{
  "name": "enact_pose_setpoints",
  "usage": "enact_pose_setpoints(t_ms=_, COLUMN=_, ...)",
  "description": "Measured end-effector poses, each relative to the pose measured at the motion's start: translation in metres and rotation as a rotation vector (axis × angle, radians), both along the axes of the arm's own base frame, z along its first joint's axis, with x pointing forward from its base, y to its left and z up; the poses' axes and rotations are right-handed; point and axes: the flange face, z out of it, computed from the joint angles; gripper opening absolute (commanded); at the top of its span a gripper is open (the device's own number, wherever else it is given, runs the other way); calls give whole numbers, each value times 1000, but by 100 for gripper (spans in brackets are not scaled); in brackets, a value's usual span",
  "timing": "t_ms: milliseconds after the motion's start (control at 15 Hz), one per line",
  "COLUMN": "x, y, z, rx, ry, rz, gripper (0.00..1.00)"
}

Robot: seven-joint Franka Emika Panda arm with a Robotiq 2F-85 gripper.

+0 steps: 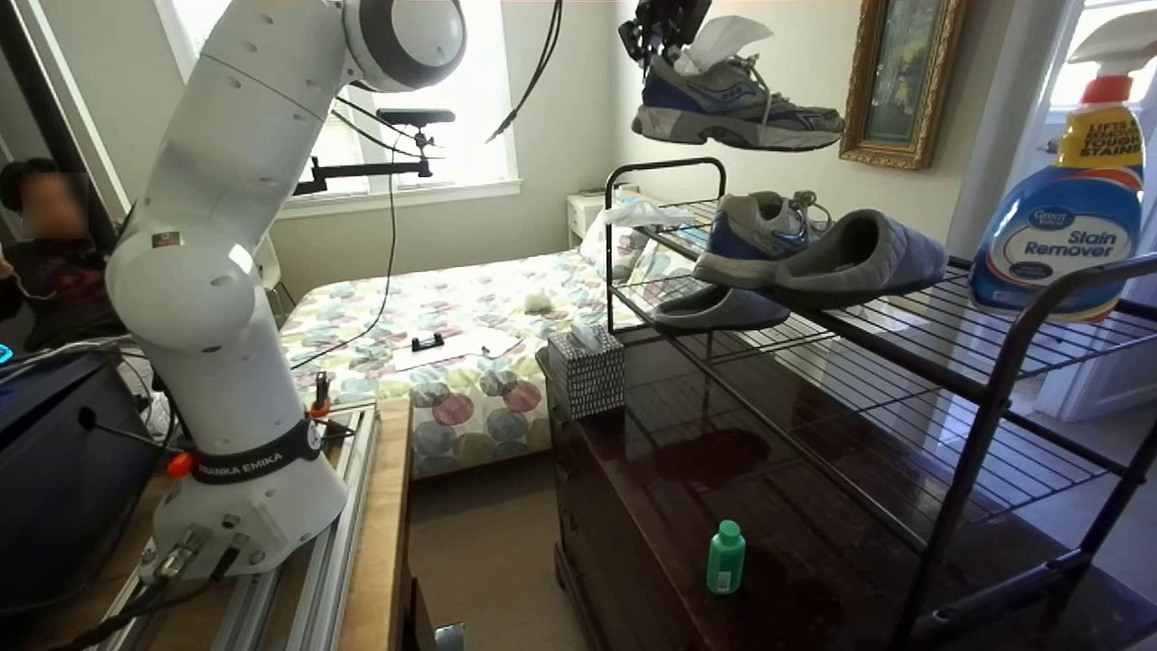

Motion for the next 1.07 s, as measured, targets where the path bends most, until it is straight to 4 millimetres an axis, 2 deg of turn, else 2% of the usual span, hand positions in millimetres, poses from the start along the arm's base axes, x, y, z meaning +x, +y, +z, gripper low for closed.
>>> enact_pose_setpoints(t_ms=267, x=-25, y=-37, z=31, rx=68, ry=-4, rz=-141, gripper=6)
enact_pose_setpoints(t_ms=467, x=-41, y=-63, z=42, rx=96, ry=19, rz=-217, gripper=6)
enact_pose_setpoints(t_ms=600, x=-49, y=-71, z=36, rx=83, ry=71, rz=-203, gripper=6)
enact_pose_setpoints(t_ms=800, x=-61, y=-72, z=18, rx=33, ry=169, rz=-137, gripper=6)
enact_pose_setpoints(t_ms=1067, x=-90, y=-74, z=13, rx=-54, ry=233, rz=-72, gripper=6)
